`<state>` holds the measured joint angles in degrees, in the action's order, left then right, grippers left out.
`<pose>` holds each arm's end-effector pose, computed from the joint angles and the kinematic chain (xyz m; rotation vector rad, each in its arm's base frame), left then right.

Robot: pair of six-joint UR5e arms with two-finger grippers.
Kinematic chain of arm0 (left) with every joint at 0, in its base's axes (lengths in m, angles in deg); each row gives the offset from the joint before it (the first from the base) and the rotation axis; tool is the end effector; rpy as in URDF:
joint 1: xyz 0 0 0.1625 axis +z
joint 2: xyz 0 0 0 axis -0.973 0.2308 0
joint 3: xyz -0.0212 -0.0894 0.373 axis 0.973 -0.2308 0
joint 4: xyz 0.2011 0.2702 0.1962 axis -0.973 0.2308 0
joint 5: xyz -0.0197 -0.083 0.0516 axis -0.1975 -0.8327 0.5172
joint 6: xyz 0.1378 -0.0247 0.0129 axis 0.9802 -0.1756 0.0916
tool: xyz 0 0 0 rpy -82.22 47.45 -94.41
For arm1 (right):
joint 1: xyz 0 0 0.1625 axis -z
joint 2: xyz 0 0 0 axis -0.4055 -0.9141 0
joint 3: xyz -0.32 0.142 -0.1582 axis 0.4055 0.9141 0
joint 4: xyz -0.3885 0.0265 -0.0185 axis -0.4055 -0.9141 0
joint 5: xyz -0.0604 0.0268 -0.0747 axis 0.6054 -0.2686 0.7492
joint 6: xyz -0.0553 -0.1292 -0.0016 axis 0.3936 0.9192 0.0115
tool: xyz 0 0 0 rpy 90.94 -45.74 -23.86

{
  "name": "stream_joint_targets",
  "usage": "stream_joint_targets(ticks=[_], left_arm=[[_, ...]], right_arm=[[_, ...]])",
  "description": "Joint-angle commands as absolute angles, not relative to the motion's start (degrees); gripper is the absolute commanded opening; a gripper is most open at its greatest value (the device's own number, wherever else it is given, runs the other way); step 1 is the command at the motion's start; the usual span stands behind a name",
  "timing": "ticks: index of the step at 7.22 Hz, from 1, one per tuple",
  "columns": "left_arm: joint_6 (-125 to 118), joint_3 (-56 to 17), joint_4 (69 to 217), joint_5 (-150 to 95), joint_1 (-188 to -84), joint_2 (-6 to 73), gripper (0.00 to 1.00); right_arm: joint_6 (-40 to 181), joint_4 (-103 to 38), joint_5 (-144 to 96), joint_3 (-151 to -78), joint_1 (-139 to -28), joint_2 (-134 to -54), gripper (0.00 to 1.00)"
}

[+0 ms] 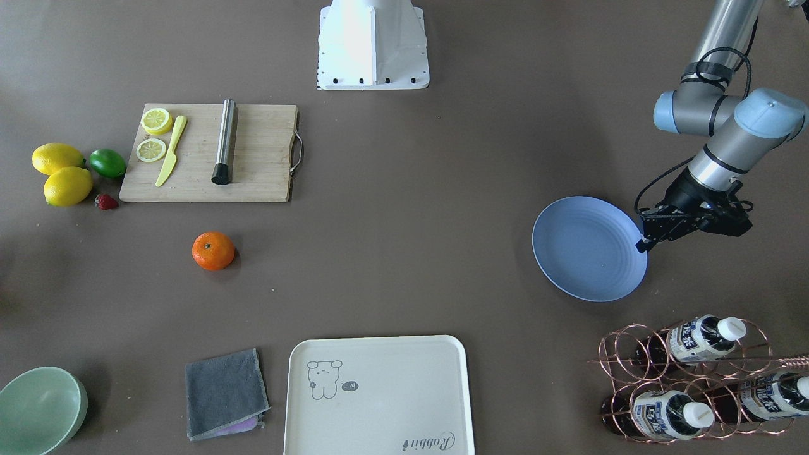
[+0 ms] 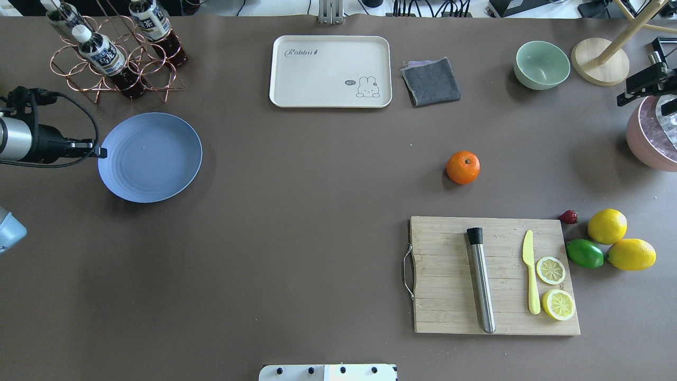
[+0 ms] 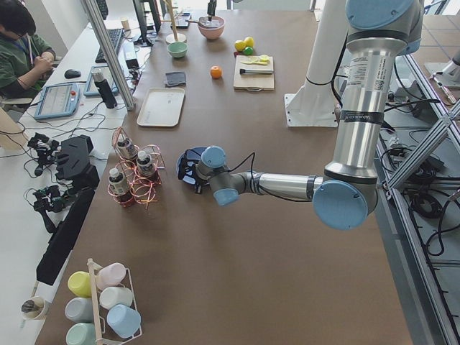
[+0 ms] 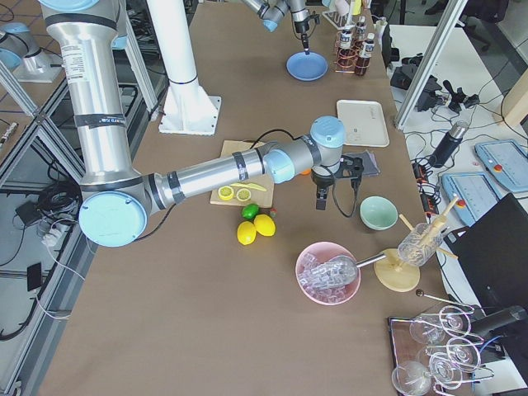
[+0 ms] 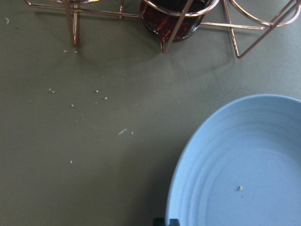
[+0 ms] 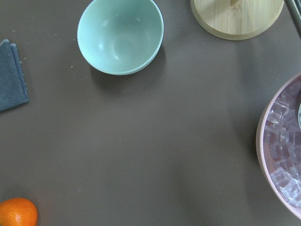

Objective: Pick orange to plate
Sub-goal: 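Move the left gripper toward the blue plate while the right gripper moves toward the orange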

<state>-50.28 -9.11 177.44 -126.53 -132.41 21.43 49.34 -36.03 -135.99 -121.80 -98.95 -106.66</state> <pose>0.2705 -0.5079 0.5317 0.3191 1.0668 -0.1485 -0.1052 -0.5246 0.4717 0.0666 -0.8927 0.1834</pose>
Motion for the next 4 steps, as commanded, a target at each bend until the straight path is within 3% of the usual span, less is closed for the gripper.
stream_joint_targets(ticks=[1,4], left_arm=[[-56.7,-12.5,173.8,-130.2,-134.7,23.9,0.00],[-63.5,-24.2,162.9,-119.2,-125.8,24.8,0.00]], right_arm=[[49.3,-35.1,-135.2,-122.1,-97.6,-105.5,1.00],[36.4,-34.7,-128.3,-122.5,-87.4,-99.5,1.00]])
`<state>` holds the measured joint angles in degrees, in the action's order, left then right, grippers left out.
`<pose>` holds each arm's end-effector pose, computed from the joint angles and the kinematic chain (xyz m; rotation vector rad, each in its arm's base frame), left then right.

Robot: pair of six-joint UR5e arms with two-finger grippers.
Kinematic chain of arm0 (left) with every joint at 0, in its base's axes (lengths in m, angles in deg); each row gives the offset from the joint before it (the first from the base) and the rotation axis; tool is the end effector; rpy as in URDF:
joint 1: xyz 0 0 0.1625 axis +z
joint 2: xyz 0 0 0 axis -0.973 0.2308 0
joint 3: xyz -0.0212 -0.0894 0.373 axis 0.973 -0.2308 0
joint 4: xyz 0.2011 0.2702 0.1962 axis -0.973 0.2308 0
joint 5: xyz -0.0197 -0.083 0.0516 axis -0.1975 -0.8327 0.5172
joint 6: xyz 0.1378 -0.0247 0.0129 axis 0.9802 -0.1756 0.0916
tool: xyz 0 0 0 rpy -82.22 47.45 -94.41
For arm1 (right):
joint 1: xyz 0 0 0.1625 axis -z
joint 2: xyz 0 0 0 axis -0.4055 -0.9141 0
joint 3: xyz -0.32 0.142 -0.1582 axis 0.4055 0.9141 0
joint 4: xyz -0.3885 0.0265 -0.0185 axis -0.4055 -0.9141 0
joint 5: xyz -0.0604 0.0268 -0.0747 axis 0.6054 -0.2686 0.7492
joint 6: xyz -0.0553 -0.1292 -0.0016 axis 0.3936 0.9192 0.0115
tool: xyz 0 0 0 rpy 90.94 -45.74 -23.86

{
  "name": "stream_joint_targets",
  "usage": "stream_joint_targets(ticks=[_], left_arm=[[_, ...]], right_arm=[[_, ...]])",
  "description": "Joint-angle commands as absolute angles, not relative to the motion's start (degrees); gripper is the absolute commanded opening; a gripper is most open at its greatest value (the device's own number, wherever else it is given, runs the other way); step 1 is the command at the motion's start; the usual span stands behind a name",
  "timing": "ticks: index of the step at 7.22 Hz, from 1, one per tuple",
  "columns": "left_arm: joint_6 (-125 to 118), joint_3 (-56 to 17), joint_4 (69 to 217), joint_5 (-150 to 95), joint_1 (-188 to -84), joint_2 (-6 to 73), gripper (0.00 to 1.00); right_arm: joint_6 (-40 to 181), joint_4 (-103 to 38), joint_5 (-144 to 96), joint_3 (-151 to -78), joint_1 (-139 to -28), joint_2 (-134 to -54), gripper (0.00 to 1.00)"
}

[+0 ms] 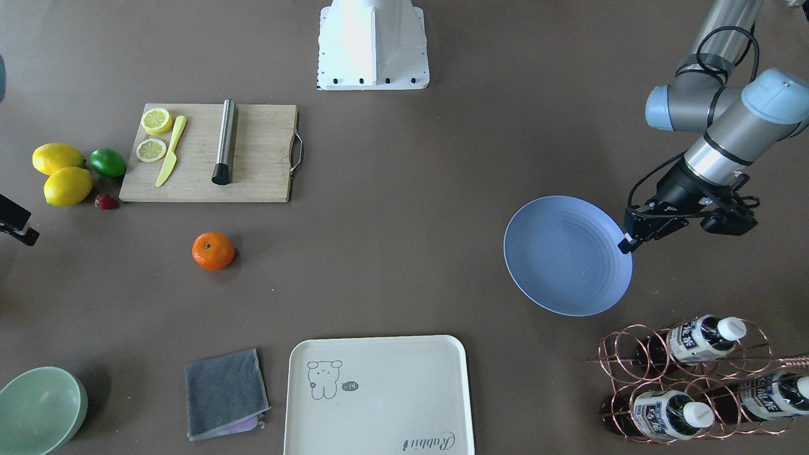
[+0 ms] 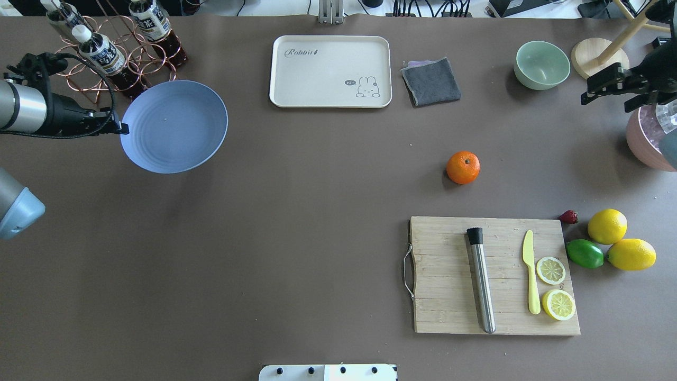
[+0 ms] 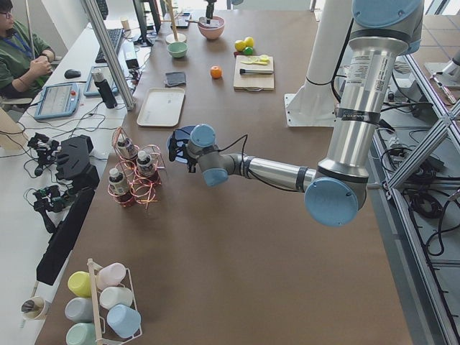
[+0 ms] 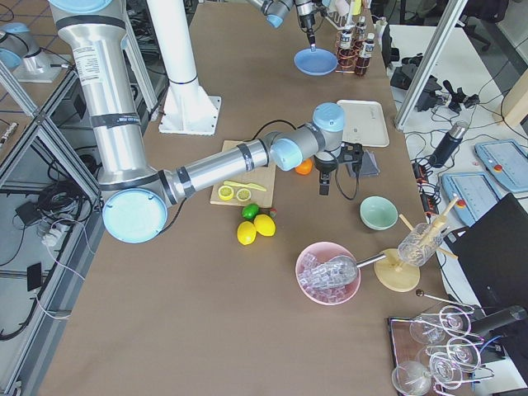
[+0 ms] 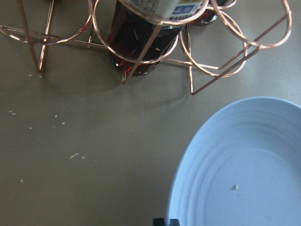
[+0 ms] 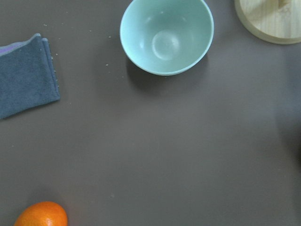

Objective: Pick orange to plate
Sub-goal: 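Move the left gripper toward the blue plate while the right gripper moves toward the orange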

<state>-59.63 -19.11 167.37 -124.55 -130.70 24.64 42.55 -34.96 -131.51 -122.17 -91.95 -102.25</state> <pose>0.2909 -0.5141 0.4369 0.2785 1.1190 -0.2676 -0.1707 -0.5351 0.4303 0.0902 -0.8805 0.1633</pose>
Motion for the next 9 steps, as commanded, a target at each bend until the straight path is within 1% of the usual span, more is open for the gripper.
stream_joint_targets(ticks=[1,2,3,4,5,6,8,9], left_arm=[[-67.3,-28.7,158.1,-113.9,-120.2,25.3,0.00],[-71.0,-30.4,151.4,-108.8,-115.4,30.4,0.00],[-74.2,-30.1,146.4,-103.5,-109.5,35.9,0.00],[-76.6,-29.8,143.0,-100.4,-106.6,39.6,0.00],[-77.9,-29.2,140.1,-99.0,-104.9,41.9,0.00],[-78.4,-28.9,139.6,-97.6,-103.4,42.6,0.00],[-78.7,-23.3,139.8,-96.6,-103.3,45.7,0.00],[-78.7,-22.0,140.2,-95.7,-102.9,46.1,0.00]], right_arm=[[32.2,-34.7,-125.6,-123.1,-84.1,-97.8,1.00],[31.2,-34.7,-124.7,-123.5,-81.7,-96.1,1.00],[30.4,-34.7,-124.2,-123.4,-79.4,-95.0,1.00],[28.4,-34.7,-123.8,-123.0,-77.7,-93.9,1.00],[25.8,-34.7,-120.0,-122.8,-74.8,-92.8,1.00],[25.5,-34.8,-117.5,-122.6,-73.1,-92.6,1.00],[25.4,-34.8,-117.3,-122.5,-72.3,-92.8,1.00],[23.1,-34.7,-117.1,-122.5,-71.0,-92.6,1.00]])
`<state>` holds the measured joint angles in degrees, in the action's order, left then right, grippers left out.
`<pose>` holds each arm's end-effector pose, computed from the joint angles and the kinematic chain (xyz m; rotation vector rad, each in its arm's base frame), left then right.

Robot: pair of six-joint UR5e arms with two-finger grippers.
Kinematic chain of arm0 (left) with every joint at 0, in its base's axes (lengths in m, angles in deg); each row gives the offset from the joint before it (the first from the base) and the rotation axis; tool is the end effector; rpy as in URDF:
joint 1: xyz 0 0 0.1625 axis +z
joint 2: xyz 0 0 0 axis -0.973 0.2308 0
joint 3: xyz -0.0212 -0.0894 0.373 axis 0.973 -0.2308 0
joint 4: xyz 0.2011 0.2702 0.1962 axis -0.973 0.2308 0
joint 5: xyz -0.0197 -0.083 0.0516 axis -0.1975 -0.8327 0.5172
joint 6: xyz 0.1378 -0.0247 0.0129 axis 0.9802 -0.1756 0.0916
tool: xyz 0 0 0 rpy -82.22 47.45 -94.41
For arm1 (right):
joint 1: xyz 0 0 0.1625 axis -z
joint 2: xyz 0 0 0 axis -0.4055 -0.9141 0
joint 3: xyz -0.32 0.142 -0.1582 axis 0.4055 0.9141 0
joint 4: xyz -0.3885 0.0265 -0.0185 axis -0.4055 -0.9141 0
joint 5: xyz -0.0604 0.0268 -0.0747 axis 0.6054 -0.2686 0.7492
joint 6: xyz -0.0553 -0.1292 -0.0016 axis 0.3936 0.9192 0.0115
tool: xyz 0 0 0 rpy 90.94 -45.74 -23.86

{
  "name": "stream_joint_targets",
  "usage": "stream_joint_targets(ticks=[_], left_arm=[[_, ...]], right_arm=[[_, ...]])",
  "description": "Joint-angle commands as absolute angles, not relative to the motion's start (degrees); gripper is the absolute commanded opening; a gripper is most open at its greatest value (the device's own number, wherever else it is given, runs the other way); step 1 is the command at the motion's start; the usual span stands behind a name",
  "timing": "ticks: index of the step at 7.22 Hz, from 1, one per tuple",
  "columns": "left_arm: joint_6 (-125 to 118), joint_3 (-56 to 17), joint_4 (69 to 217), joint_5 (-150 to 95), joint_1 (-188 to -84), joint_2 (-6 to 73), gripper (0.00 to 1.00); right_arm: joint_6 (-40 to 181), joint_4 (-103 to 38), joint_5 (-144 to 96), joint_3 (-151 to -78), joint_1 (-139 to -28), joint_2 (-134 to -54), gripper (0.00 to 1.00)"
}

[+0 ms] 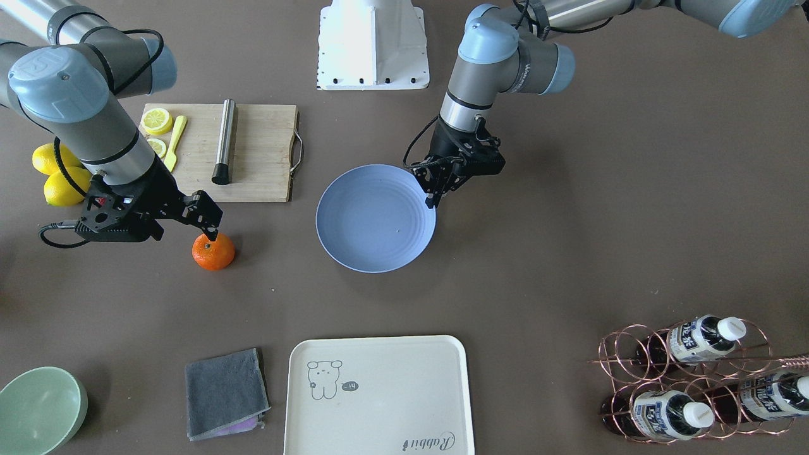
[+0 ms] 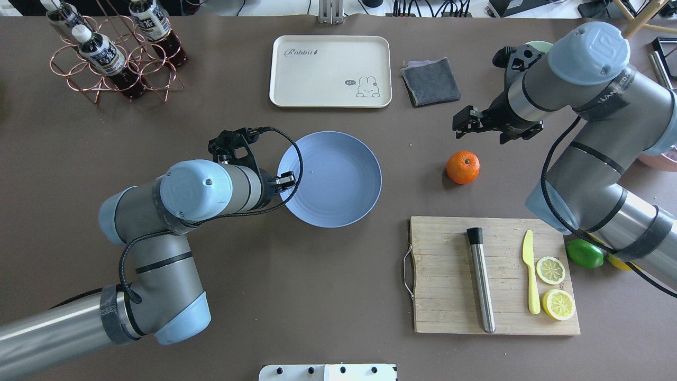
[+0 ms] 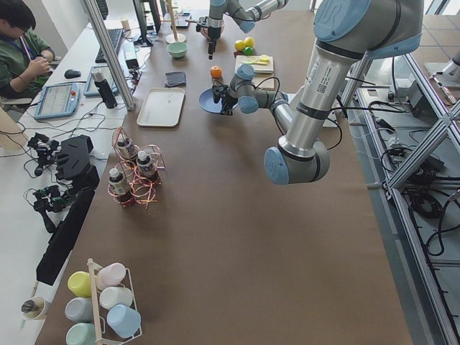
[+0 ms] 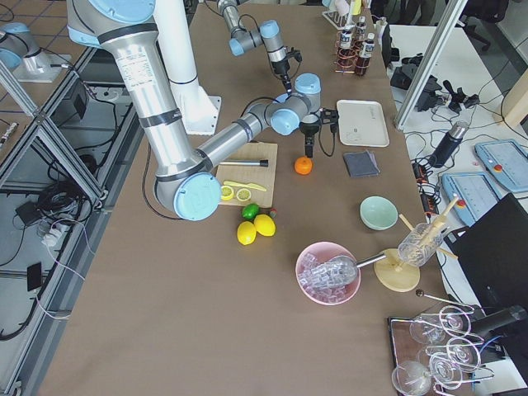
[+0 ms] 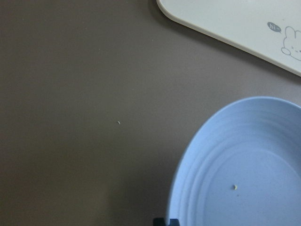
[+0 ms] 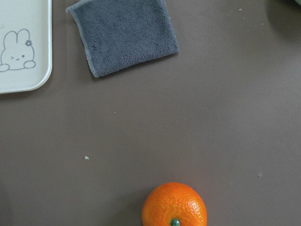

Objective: Pick orange to plate
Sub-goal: 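Lower the right gripper over the orange and close on it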

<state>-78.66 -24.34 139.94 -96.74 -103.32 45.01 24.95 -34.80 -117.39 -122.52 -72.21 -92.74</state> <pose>0.5333 -0.4153 0.2535 0.2390 1.0361 -0.4102 -0.3522 -0.5015 0.3447 0.1137 -0.8571 0.1612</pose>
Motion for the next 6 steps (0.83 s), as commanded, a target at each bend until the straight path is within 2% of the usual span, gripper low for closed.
stream_joint_targets(ticks=[1,2,6], left_arm=[[-80.0,-22.2,140.2,-95.7,-103.1,46.1,0.08],[-79.8,-22.5,140.0,-95.8,-103.8,45.9,0.98],[-79.8,-24.5,139.9,-96.2,-105.0,45.6,0.98]], right_arm=[[22.2,-34.7,-115.9,-122.5,-70.1,-92.6,1.00],[22.2,-34.7,-115.5,-122.4,-69.4,-92.7,1.00],[23.7,-34.7,-111.8,-119.0,-67.3,-92.7,1.00]])
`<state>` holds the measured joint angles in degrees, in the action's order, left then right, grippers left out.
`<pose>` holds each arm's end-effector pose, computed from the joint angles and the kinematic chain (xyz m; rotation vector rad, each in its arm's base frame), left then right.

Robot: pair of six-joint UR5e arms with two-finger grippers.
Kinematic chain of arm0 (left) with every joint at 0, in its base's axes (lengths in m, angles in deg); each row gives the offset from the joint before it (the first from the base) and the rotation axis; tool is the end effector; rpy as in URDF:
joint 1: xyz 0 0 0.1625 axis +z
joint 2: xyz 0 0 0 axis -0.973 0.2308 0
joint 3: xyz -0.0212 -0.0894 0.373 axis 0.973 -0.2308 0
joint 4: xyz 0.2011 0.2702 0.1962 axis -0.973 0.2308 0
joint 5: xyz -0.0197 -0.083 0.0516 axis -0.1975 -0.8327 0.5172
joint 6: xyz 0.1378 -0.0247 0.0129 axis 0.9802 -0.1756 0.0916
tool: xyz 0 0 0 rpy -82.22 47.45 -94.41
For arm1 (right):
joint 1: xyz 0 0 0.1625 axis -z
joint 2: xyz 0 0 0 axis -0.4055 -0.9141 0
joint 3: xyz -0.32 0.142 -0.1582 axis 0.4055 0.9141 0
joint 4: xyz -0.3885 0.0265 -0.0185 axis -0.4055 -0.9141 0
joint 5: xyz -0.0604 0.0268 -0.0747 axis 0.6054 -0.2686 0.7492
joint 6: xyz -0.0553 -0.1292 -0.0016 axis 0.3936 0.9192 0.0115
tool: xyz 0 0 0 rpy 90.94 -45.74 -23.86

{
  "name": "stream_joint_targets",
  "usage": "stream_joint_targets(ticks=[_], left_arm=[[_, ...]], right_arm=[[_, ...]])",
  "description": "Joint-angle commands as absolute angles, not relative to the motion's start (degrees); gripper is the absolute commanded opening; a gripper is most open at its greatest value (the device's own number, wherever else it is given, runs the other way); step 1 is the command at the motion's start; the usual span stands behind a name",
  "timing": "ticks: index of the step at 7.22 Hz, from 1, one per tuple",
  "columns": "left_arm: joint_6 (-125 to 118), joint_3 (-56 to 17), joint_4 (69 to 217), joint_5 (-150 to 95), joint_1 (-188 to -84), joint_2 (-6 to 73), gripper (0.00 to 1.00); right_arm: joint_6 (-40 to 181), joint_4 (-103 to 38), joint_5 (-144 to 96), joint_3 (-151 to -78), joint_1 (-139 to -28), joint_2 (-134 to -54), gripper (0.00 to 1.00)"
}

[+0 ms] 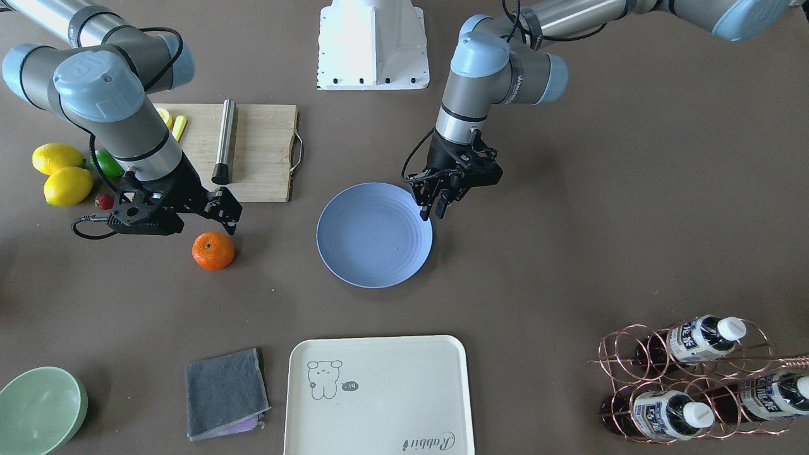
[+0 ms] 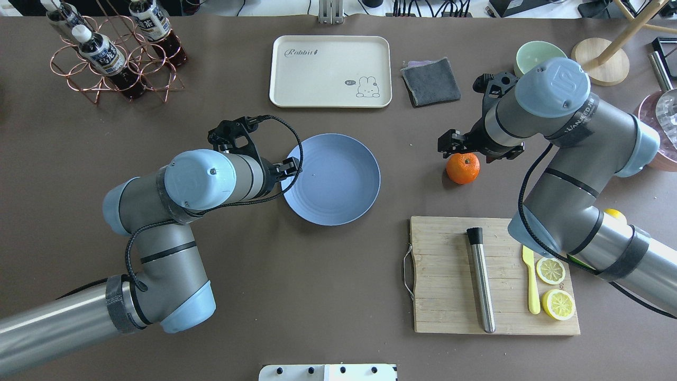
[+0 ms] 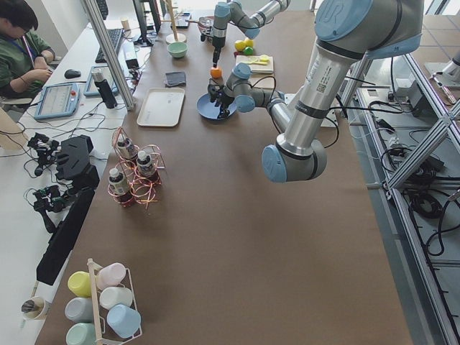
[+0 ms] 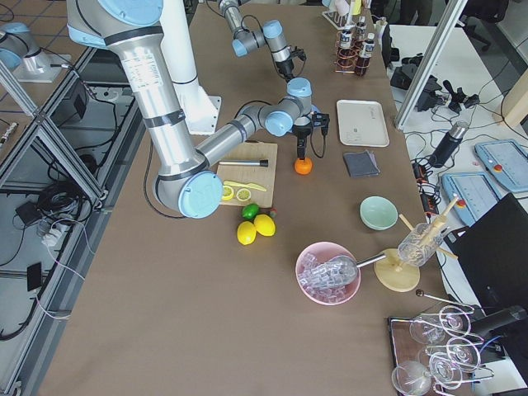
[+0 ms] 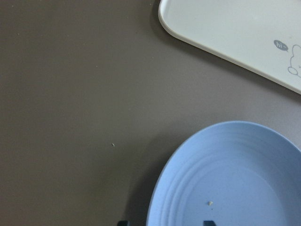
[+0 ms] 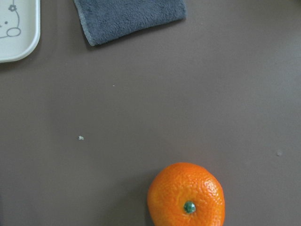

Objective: Pick orange to plate
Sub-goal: 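Lower the right gripper over the orange and close on it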

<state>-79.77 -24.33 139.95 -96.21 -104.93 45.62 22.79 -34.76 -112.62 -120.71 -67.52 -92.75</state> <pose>0.5217 -0.4318 0.2465 0.2548 1.0455 -0.4569 -0.3907 -0.4845 0.3631 0.1114 -0.7972 0.1600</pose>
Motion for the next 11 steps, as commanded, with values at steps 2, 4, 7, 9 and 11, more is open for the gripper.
stream_joint_targets(ticks=[2,4,7,9,11], left_arm=[[-79.8,-24.4,140.0,-96.2,-105.0,45.6,0.98],[-79.8,-24.4,140.0,-96.1,-105.0,45.6,0.98],[-79.8,-24.3,140.2,-96.1,-105.4,45.7,0.98],[-79.8,-24.4,140.2,-96.2,-105.5,45.7,0.98],[-76.8,-24.5,139.5,-98.2,-107.8,45.7,0.98]], right_arm=[[23.8,-31.3,-111.6,-115.4,-67.3,-92.7,1.00],[23.3,-27.7,-111.2,-112.0,-67.0,-92.4,1.00],[23.1,-27.7,-109.9,-112.0,-65.3,-92.4,0.91],[23.1,-27.7,-110.0,-112.4,-65.2,-92.3,0.00],[22.7,-28.2,-110.0,-113.1,-65.7,-89.3,0.00]])
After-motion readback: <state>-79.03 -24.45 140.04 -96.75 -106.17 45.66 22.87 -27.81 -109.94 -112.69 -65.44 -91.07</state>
